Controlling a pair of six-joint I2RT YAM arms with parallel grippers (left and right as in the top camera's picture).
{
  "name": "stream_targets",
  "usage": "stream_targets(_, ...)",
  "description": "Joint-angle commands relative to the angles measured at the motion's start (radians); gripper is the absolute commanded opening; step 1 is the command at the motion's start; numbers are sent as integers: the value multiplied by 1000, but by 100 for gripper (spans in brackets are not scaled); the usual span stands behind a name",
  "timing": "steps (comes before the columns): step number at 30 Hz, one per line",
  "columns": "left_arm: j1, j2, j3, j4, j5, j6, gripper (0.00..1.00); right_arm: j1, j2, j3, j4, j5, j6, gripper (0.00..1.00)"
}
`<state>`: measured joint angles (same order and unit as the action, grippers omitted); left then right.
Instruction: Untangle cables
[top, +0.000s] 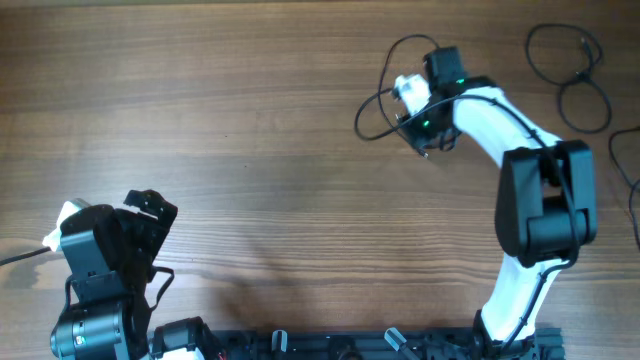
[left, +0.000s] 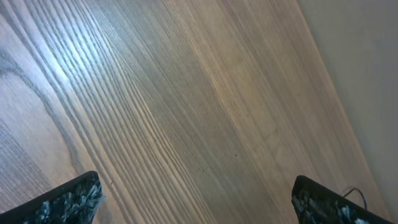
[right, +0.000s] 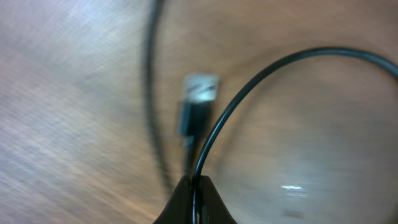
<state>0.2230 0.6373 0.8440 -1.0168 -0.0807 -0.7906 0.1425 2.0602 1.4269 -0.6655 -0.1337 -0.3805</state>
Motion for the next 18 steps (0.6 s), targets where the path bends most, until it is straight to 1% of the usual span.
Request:
stream_targets(1,6,-2,2,2,1,-2,100,-53,-9,82,14,8,-192,4)
stream_targets(3,6,-2,2,2,1,-2,100,-75,-5,78,26,8,-290,4)
stream_targets(5,6,-2,2,2,1,-2,100,-87,-1,74,56,-1,-267,4)
stream_targets(7,6,-2,2,2,1,-2,100,-91,-1,74,93,-3,-277,4)
stream_targets(10,6,-2,2,2,1,-2,100,-94,2,74,194,136,-292,4)
stream_targets(12,6,-2,2,2,1,-2,100,-106,9,72,259,187,-361,4)
stream_targets(14,6,-2,2,2,1,-2,100,-131,22,71,303,187,-403,4)
stream_targets(18,6,-2,2,2,1,-2,100,-198,57,71,376,166,-402,4)
